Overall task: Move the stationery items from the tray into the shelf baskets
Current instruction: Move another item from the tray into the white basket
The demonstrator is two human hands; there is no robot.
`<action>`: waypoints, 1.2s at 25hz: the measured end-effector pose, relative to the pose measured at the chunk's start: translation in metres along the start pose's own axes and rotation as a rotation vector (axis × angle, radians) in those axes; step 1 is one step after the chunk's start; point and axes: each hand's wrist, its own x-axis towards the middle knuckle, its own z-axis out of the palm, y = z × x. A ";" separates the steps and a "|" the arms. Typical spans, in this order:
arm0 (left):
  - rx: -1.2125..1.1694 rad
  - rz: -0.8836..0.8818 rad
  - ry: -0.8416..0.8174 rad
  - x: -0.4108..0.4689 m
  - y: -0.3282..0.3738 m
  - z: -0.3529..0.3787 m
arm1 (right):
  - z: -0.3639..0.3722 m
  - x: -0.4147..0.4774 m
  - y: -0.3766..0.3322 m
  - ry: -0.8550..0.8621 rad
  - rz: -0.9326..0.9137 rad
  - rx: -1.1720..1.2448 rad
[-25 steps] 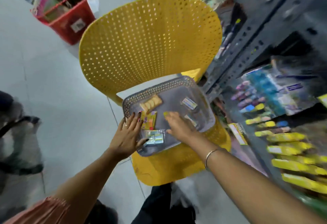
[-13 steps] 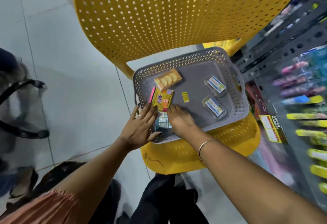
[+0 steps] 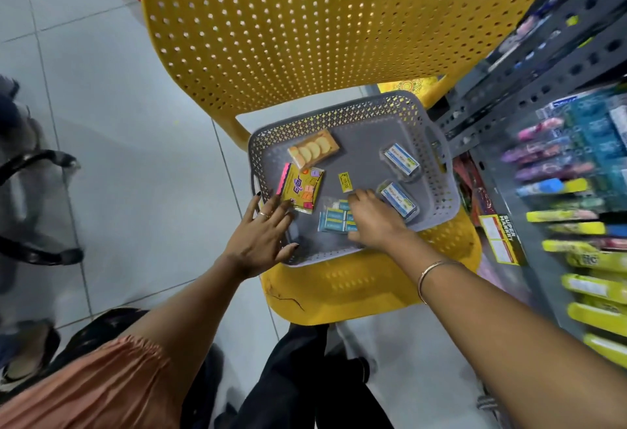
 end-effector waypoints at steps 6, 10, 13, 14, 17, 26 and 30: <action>-0.013 0.042 0.097 0.035 0.023 -0.060 | -0.096 -0.055 0.021 0.264 0.101 0.165; -0.016 0.165 0.324 0.093 0.059 -0.149 | -0.197 -0.127 0.037 0.416 0.189 0.189; -0.035 0.296 0.456 0.135 0.096 -0.232 | -0.271 -0.194 0.040 0.535 0.254 0.200; -0.038 0.337 0.489 0.146 0.110 -0.257 | -0.292 -0.215 0.039 0.572 0.268 0.201; 0.022 0.451 0.562 0.166 0.155 -0.320 | -0.340 -0.276 0.042 0.648 0.313 0.221; 0.123 0.682 0.484 0.221 0.247 -0.378 | -0.360 -0.393 0.125 0.746 0.607 0.234; 0.113 0.675 0.422 0.237 0.260 -0.374 | -0.332 -0.421 0.174 0.690 0.808 0.257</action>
